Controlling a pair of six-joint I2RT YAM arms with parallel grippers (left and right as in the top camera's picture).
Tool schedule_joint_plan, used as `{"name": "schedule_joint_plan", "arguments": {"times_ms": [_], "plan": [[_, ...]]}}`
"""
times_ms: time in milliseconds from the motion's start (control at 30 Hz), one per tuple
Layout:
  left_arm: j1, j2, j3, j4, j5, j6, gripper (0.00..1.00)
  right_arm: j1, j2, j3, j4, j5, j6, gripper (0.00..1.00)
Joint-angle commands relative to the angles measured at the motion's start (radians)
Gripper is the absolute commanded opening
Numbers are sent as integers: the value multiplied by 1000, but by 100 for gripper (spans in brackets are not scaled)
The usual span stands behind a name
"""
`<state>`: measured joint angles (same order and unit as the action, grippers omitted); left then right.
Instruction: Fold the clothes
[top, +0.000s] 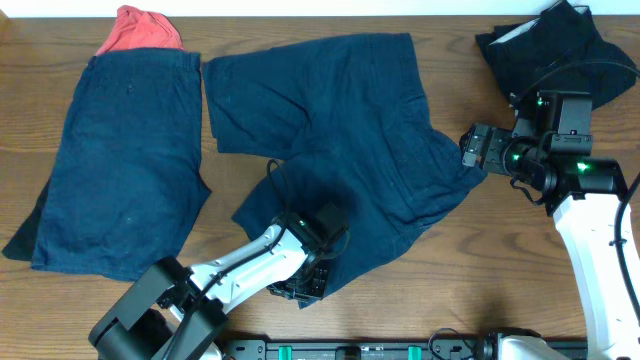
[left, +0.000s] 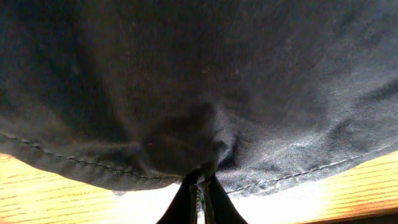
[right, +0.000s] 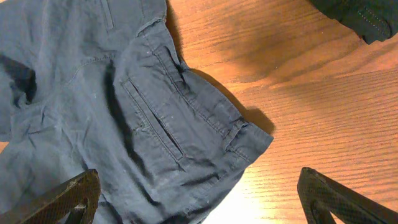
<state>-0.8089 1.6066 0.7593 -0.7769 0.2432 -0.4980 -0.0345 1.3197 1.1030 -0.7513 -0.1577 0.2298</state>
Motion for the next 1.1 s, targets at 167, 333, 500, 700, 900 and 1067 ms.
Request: {"name": "schedule_joint_plan", "arguments": {"times_ms": [167,333,500,700,900,1067], "plan": [[116,32,53,-3,-156,22,6,-3,8,0,1,-4,1,99],[290,32,136,0,-182,109,6,-3,8,0,-1,-5,2,99],[444,32,177,57,-192,222,6,-3,9,0,-3,-5,10,99],[589,32,196,45,-192,303,6,7,49,-3,-76,-12,63,96],[653,31,196,14,-191,333,6,47,134,-55,-106,-13,122,92],[653,31,196,14,-180,333,6,103,182,-116,-27,-23,201,77]]}}
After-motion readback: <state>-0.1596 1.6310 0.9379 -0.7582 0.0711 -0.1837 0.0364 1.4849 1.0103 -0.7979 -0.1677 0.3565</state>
